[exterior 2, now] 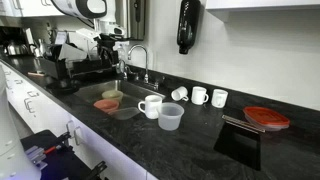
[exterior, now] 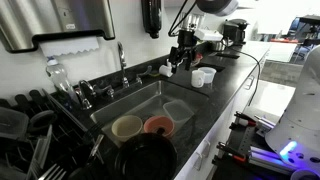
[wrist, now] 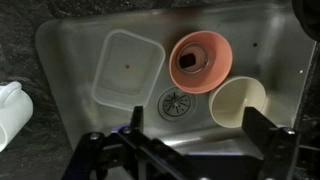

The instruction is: Move the black bowl from the left to the right side of the sink

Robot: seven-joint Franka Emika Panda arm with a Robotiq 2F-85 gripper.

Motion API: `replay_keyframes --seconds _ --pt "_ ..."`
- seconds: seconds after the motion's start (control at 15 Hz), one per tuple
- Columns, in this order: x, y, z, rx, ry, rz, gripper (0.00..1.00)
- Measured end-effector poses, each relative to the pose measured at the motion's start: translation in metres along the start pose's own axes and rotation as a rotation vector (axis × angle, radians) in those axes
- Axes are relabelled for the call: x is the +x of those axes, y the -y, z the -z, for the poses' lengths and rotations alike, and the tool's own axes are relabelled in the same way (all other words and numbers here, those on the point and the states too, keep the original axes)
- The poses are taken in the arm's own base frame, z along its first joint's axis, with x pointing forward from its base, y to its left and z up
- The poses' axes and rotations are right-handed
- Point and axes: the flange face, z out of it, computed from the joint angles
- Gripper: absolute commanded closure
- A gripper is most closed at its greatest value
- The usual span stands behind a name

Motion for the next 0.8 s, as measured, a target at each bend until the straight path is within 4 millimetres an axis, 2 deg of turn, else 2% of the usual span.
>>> replay_keyframes --seconds 0.6,0.8 --pt "0.000 0.001 -0.001 0.000 0.002 0.002 0.00" --pt "-0.006 0.017 -0.011 -0.011 0.023 0.050 0.00"
